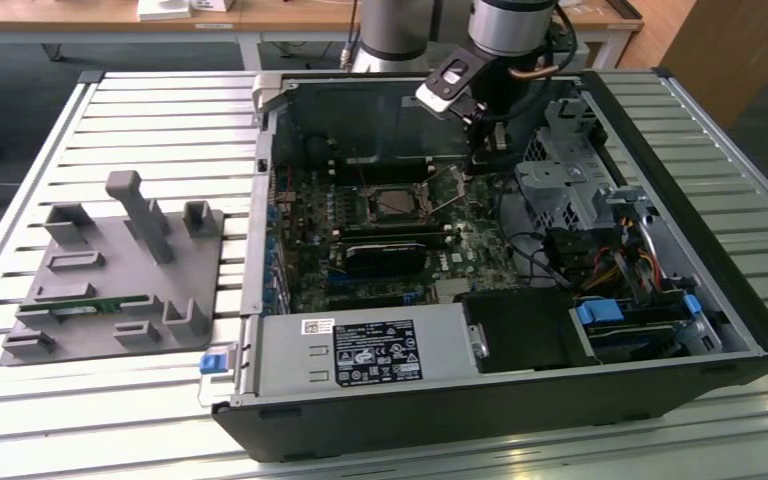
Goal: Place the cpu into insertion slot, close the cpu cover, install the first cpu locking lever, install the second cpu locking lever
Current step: 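Close the cpu cover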
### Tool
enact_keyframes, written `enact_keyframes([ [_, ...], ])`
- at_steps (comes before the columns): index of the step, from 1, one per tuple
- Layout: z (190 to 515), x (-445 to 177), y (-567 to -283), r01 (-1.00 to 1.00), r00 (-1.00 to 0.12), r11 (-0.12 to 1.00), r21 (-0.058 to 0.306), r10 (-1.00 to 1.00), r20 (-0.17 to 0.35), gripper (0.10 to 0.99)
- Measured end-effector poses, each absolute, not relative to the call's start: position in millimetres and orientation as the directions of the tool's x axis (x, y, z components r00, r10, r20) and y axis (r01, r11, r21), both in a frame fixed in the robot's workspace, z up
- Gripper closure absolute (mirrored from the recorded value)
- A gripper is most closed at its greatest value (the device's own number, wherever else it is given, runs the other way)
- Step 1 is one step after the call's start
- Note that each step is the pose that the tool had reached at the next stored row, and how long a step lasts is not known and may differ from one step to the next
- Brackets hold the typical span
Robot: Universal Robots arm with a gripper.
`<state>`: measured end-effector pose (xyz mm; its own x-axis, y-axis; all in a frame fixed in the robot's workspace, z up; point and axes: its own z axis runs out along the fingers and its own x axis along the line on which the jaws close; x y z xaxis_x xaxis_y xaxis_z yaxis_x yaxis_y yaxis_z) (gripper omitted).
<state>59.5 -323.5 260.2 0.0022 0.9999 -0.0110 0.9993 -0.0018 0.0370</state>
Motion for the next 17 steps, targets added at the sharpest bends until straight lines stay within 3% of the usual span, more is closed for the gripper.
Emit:
enact_keyframes([
  [17,245.1,69.1,-316.7,1.000,0.002,-0.002,0.027,1.000,-0.012,0.980],
])
